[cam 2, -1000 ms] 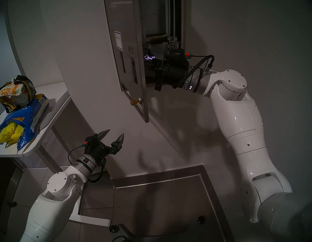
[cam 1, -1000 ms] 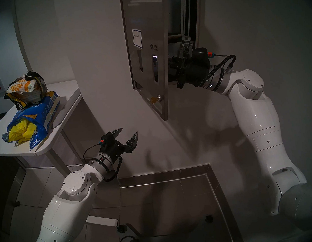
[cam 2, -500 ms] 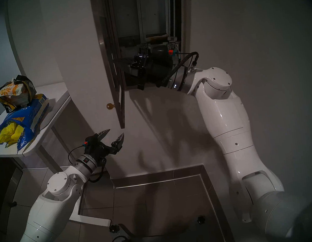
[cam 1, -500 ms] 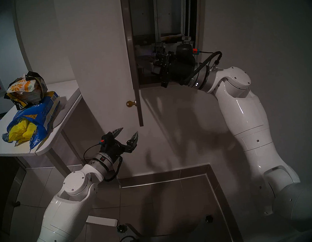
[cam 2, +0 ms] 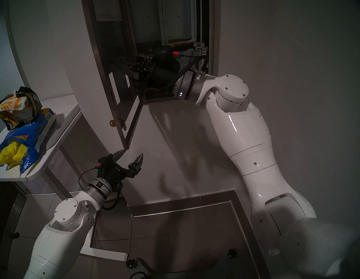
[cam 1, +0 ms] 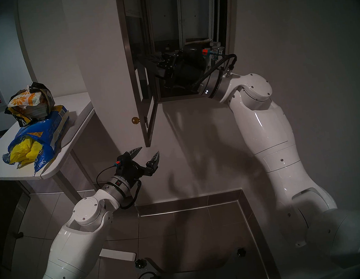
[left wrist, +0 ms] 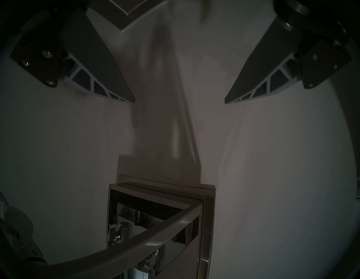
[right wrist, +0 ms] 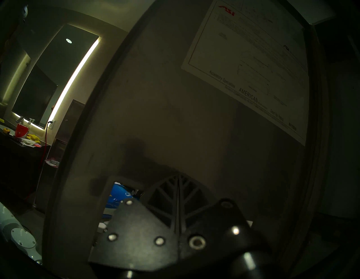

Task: Open the dispenser door, put the pads inside, close the door

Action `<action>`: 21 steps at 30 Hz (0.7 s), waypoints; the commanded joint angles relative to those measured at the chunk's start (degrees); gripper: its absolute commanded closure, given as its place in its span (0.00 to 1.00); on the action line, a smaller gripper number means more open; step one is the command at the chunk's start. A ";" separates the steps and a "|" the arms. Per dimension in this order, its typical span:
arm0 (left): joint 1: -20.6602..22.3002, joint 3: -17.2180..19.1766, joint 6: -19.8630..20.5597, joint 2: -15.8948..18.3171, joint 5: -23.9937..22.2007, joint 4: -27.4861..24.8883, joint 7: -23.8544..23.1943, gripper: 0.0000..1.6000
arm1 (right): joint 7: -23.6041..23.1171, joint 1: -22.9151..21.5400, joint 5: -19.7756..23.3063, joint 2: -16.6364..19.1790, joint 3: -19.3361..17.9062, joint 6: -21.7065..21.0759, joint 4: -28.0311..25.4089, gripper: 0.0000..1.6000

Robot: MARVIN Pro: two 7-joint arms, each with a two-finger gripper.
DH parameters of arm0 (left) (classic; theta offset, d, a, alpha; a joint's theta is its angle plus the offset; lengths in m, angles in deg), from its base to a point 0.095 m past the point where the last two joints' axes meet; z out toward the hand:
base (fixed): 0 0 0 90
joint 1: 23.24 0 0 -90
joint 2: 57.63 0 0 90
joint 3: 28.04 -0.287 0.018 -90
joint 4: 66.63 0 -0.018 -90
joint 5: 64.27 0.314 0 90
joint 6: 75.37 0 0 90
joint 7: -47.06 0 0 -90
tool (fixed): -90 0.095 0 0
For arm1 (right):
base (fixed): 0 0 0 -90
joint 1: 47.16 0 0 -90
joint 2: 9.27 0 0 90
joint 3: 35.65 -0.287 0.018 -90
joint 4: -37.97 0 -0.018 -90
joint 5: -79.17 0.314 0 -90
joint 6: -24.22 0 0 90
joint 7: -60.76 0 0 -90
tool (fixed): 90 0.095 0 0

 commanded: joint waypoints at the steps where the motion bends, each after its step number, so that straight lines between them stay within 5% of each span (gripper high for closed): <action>1: 1.49 0.77 -0.72 0.06 0.01 -1.50 0.02 0.00 | 3.87 -5.98 -1.41 -5.27 1.12 1.59 2.21 1.00; 21: 1.48 0.85 -0.59 -0.07 0.02 -1.36 -0.17 0.00 | 19.00 -13.74 -15.33 -14.59 3.85 4.30 15.27 1.00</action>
